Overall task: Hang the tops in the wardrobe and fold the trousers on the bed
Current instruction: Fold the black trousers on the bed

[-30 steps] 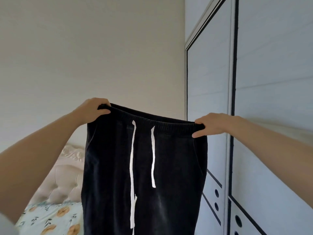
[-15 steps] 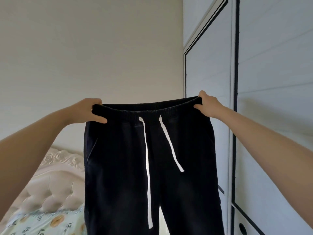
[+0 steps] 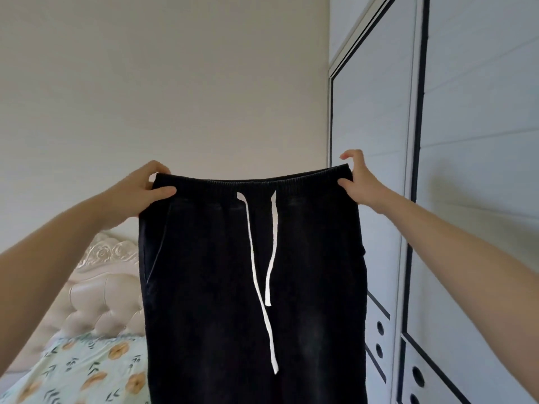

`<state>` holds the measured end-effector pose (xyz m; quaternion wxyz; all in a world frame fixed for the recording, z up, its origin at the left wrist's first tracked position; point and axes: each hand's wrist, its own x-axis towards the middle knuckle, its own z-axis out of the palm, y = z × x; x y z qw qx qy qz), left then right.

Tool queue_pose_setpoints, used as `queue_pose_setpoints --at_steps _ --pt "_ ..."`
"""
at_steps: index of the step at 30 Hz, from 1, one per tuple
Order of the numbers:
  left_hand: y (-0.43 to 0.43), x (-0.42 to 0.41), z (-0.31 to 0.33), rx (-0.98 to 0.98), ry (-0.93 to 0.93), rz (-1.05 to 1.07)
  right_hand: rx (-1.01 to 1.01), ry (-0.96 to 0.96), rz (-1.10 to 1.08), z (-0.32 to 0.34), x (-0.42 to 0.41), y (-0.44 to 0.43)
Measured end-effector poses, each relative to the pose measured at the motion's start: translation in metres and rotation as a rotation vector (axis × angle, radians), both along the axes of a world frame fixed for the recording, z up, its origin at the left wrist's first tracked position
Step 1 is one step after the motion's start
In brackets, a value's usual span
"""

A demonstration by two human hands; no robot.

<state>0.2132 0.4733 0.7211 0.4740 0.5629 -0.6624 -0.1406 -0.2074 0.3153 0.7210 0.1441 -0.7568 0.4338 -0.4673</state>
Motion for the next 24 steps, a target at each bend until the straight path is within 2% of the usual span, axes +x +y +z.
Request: queue_pose_setpoints --at_steps 3,6,14,24 --pt "0.022 -0.013 -0.009 -0.001 0.037 -0.021 -0.026 -0.142 -0.061 -0.022 0.013 -0.003" --pt "0.045 -0.026 -0.021 0.073 0.127 -0.01 -0.049 -0.196 -0.113 -0.038 0.027 -0.006" --pt "0.107 -0.043 -0.046 0.206 0.259 0.126 -0.196 -0.2 -0.026 -0.062 0.073 -0.001" --pt "0.176 -0.046 -0.048 0.219 0.409 0.373 -0.19 -0.213 0.155 -0.082 0.142 0.009"
